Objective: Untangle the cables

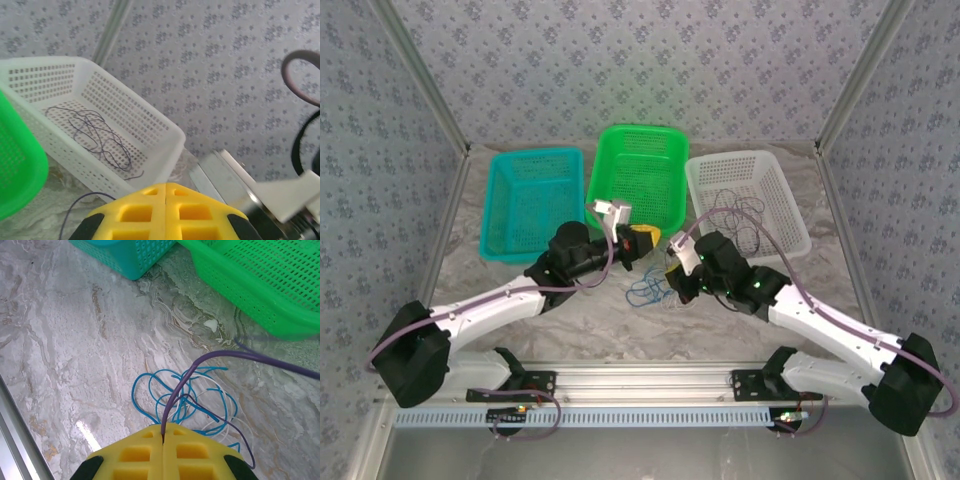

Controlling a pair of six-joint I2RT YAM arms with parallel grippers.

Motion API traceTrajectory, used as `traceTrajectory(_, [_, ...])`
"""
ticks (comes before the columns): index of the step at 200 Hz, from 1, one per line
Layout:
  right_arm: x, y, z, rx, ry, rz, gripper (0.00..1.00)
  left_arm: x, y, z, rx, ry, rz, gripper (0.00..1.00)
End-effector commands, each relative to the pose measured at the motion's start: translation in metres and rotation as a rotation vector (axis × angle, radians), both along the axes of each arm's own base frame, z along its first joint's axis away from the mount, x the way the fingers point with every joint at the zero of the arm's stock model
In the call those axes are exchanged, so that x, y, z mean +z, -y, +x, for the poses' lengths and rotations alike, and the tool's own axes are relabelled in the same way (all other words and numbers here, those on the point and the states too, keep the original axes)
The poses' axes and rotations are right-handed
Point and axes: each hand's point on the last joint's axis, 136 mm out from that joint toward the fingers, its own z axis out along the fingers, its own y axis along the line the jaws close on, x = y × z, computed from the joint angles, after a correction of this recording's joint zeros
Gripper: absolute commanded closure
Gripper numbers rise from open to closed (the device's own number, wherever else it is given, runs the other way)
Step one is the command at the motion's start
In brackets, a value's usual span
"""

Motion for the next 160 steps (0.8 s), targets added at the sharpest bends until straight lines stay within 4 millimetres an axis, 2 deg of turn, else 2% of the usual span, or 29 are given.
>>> traceTrajectory(1, [-0.006, -0.001, 0.0, -0.007, 0.012, -0.015, 0.98, 0.026, -0.009, 0.018, 0.108, 0.015, -0.055, 0.97])
traceTrajectory(20, [-0.012, -0.012, -0.01, 0.039, -0.007, -0.021, 1.0, 0.024, -0.014, 0.033, 0.182, -0.023, -0.061, 0.98])
traceTrajectory(38, [-0.024, -0.018, -0.021, 0.071, -0.02, -0.061, 1.0, 0.024, -0.028, 0.05, 0.264, -0.061, -0.093, 0.98])
traceTrajectory(70, [-0.047, -0.017, -0.039, 0.097, -0.051, -0.116, 1.0, 0.035, -0.056, 0.075, 0.363, -0.1, -0.18, 0.98])
traceTrajectory(94, [-0.051, -0.014, -0.049, 0.114, -0.046, -0.127, 1.0, 0.036, -0.077, 0.091, 0.464, -0.115, -0.162, 0.98])
traceTrajectory(123, [-0.057, 0.003, -0.052, 0.068, -0.036, -0.156, 1.0, 0.035, -0.113, 0.105, 0.581, -0.121, -0.167, 0.98])
traceTrajectory(160, [-0.059, 0.028, -0.047, -0.044, -0.019, -0.158, 1.0, 0.042, -0.154, 0.105, 0.671, -0.096, -0.172, 0.98])
